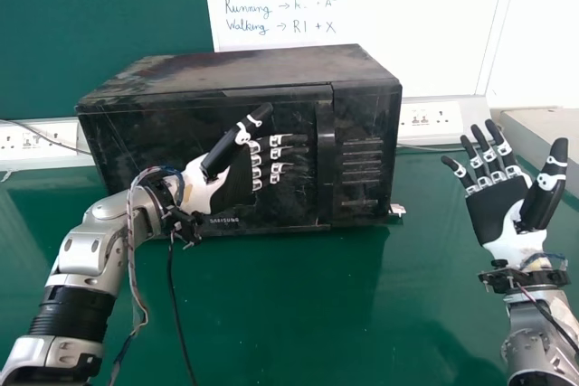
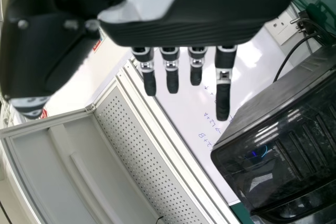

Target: Open the door of oven

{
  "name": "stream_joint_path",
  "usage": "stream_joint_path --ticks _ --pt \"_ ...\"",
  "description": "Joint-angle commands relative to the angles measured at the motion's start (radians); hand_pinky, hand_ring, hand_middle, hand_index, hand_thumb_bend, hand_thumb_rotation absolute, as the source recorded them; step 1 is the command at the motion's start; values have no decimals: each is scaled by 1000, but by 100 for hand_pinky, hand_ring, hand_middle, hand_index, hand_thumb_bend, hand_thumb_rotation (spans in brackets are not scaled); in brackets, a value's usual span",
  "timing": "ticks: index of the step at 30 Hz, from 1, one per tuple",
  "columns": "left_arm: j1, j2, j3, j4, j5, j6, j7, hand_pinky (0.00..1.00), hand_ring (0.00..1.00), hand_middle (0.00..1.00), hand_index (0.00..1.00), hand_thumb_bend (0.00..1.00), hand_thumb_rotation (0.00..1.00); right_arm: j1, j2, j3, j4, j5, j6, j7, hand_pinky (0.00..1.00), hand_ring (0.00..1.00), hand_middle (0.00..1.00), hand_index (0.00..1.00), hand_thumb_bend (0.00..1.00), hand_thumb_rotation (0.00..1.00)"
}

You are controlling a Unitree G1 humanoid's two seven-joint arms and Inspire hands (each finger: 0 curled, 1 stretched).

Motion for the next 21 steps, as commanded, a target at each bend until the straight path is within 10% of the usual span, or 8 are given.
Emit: stream_joint_path --ticks 1,21 --pt "-13 -11 -6 -1 7 -15 17 65 87 100 95 97 79 8 4 3 -5 1 -1 1 65 87 96 92 100 88" --pt "-102 -66 -39 142 62 -113 28 63 88 97 94 100 81 12 7 10 -10 3 -4 -3 65 86 95 91 100 88"
